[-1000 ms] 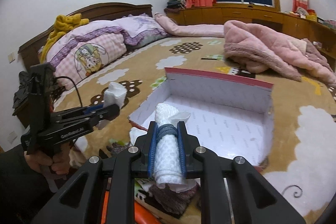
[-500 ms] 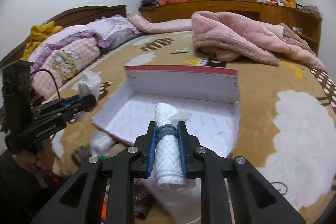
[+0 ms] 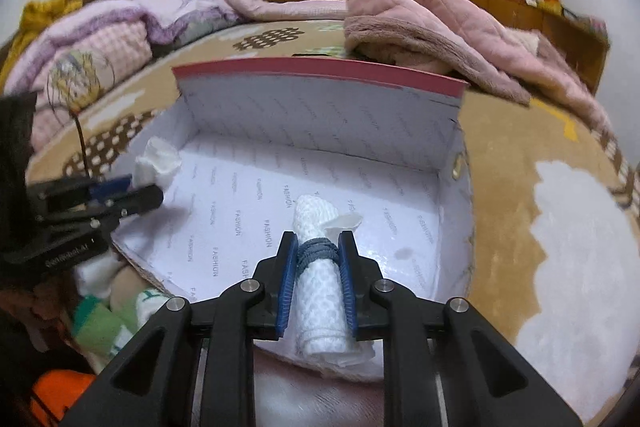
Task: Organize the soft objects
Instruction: 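Lower both rolled towels into the shoebox and open both grippers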
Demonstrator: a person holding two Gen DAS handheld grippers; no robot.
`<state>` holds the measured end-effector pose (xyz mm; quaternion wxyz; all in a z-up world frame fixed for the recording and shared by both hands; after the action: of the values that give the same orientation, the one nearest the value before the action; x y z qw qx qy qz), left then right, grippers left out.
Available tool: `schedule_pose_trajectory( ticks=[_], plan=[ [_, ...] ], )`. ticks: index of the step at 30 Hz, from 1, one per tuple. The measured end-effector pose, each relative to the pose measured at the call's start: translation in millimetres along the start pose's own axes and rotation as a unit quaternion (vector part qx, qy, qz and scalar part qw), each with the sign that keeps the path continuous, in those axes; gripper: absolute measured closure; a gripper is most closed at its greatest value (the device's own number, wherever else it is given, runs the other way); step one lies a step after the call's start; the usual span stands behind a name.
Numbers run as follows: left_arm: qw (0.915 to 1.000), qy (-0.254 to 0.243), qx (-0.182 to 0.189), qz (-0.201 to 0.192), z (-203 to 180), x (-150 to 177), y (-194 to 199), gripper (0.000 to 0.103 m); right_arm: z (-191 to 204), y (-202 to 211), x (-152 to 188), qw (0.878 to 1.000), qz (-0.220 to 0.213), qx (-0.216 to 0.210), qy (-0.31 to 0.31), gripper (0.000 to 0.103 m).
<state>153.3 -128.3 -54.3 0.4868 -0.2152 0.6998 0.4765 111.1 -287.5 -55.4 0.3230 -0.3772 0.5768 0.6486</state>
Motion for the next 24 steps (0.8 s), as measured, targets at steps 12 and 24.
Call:
schedule_pose_trajectory(
  ticks=[12, 24],
  plan=[
    [0.9992, -0.003, -0.023, -0.033, 5, 2, 1, 0.071, 1, -14, 6, 1.0, 0.007, 0.025, -0.009, 0.073],
    [0.9969, -0.002, -0.029, -0.073, 2, 2, 6, 0.057, 5, -8, 4, 0.999, -0.024, 0.027, -0.002, 0.066]
  ],
)
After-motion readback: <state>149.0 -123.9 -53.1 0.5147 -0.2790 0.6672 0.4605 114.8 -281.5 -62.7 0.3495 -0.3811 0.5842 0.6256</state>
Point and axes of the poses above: each gripper's, at about its wrist camera, not at the fingertips, and y roughly against the way its jaws point, z to its left, x to its underside, the point moved 6 cm from there along -y, roughly the way its jaws point, and after that the axes turned 15 degrees about -z, right-handed, at the moved point
